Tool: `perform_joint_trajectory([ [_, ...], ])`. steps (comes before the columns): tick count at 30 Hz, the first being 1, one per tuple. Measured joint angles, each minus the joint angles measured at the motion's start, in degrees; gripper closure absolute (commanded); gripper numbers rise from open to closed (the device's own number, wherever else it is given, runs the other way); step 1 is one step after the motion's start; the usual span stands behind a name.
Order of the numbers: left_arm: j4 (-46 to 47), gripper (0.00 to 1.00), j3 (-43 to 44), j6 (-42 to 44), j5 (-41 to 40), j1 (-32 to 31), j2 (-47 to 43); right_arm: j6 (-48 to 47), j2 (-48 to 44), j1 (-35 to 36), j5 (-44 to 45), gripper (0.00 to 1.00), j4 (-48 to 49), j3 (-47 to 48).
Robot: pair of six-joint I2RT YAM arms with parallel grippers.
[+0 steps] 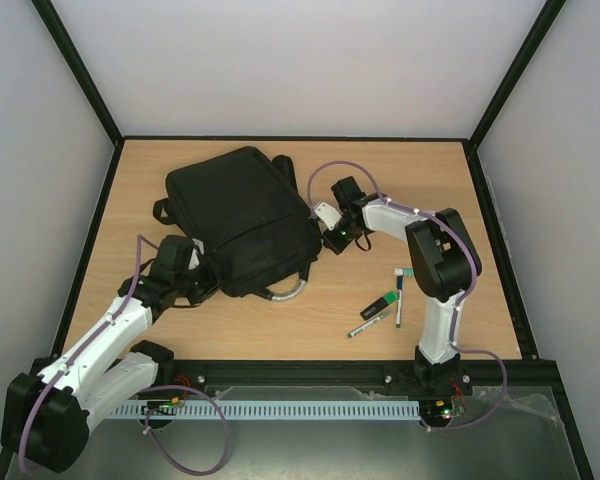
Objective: Pack the student bag
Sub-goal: Unzip the student bag at the center of the board.
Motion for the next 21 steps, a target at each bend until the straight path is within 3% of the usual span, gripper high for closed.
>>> perform_joint_trajectory([
  [7,-4.9,0.98,0.0,2.19,-0.31,0.37,-2.6,-0.35,1.25,-0.81,0.66,0.99,0.7,1.2],
  [14,-5.75,0.98,-0.42,3.76,-0.96,0.96,-2.54,-5.27,-4.87,-1.27,-1.49,0.55,0.81,-3.93],
  [17,-5.97,0.98,-0.44,4.85,-0.83,1.84,-1.9,-7.43,-9.6,-1.27,-4.15,0.48,0.52,-7.52],
  [21,-6.21,0.98,-0.44,6.34,-0.7,2.82,-0.61,-9.29,-10.97,-1.27,-7.19,0.48,0.66,-8.09],
])
